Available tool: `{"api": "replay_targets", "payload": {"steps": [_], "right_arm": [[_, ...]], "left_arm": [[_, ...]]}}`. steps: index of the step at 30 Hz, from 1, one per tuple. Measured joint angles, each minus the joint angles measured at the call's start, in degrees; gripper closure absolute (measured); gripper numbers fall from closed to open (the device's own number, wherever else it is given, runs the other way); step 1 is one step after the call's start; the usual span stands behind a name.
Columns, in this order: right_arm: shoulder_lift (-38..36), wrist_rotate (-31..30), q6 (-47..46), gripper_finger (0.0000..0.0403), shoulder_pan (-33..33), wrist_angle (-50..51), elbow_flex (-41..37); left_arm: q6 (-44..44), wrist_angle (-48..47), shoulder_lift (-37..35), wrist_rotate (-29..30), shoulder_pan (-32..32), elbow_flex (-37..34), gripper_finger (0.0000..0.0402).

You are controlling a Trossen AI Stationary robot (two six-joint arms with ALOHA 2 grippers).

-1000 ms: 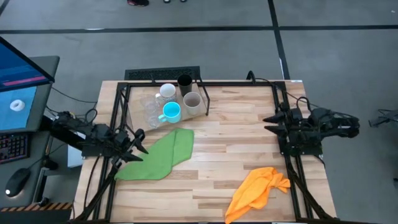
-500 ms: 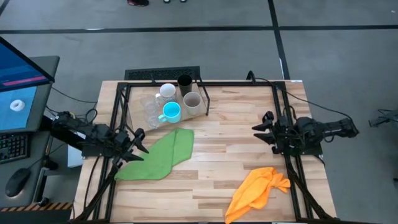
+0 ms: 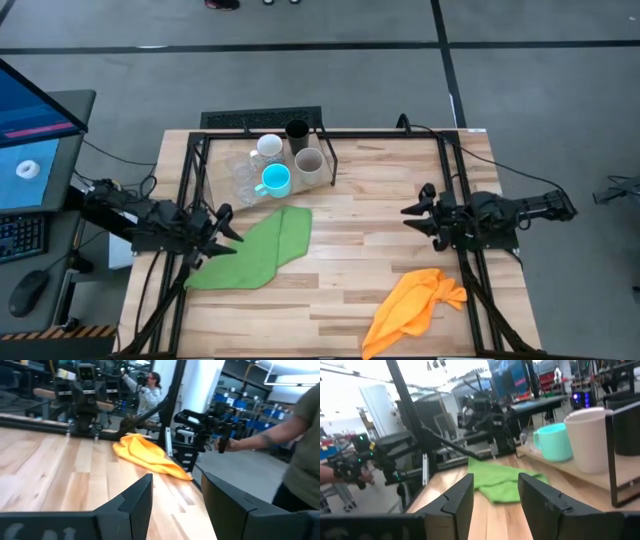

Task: Stack small to large cups/mugs on shelf
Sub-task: Return to Home Position

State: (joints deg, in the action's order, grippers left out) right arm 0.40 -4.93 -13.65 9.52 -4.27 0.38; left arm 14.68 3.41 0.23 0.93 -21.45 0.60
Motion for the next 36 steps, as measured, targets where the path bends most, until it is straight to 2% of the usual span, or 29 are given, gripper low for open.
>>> {"api": "replay_targets", "payload": {"steps": [5,36], "right_arm": [[0.0,0.0,0.0,0.0227,0.0,2.7,0.0],[0.0,0.0,0.1,0.0227,0.0,2.7,0.0]], "left_arm": [[0.0,-1.4,0.0,1.2,0.0,0.0,0.0242],[0.1,-1.7,0.0,1.0,0.0,0.0,0.0242]]}}
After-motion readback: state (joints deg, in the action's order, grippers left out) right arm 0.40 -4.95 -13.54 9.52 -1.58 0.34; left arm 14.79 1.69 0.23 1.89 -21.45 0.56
